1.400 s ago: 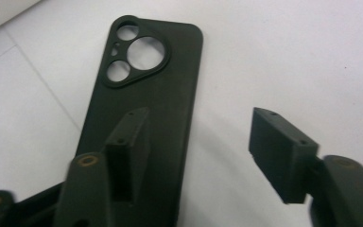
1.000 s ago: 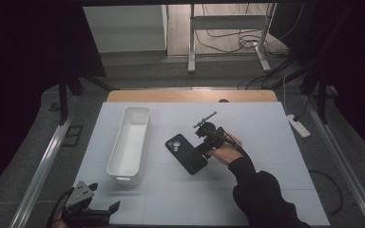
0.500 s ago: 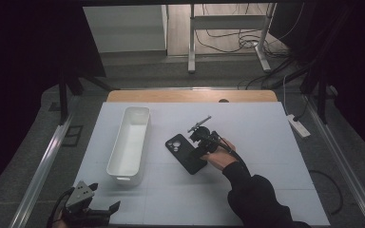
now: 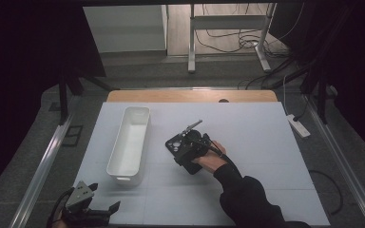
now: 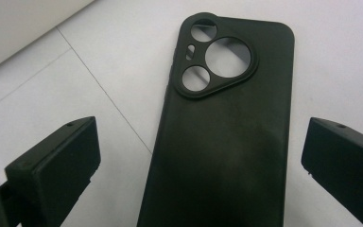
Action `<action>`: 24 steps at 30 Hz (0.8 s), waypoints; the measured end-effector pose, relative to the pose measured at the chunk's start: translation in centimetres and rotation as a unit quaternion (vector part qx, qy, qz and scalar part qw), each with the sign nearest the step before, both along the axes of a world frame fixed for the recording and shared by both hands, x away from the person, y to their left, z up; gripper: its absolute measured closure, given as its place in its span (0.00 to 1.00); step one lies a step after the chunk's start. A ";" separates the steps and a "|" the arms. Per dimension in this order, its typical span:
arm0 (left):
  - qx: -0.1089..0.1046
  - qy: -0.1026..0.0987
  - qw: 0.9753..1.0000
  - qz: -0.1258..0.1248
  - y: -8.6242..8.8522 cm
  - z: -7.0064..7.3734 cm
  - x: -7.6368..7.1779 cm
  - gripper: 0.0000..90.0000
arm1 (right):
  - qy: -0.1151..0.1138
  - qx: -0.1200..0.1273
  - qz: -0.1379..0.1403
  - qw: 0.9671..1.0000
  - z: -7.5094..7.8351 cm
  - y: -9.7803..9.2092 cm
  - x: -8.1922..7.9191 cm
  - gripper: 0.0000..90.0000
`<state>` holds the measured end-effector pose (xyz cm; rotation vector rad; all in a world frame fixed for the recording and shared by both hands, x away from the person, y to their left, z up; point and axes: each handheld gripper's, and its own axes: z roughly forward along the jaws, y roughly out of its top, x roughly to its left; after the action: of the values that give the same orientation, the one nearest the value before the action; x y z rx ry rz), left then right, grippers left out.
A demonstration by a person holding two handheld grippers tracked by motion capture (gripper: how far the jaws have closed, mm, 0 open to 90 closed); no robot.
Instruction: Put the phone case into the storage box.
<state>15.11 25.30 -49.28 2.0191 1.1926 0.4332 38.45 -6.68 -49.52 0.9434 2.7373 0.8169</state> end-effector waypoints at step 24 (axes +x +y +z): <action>0.002 0.000 1.000 -0.001 0.0 0.0 0.0 0.01 | -0.016 -0.054 0.000 0.998 -3.1 0.2 -0.3 0.00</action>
<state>15.11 25.25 -49.29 2.0247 1.1901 0.4348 38.15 -6.50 -52.62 0.9001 2.7226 0.6716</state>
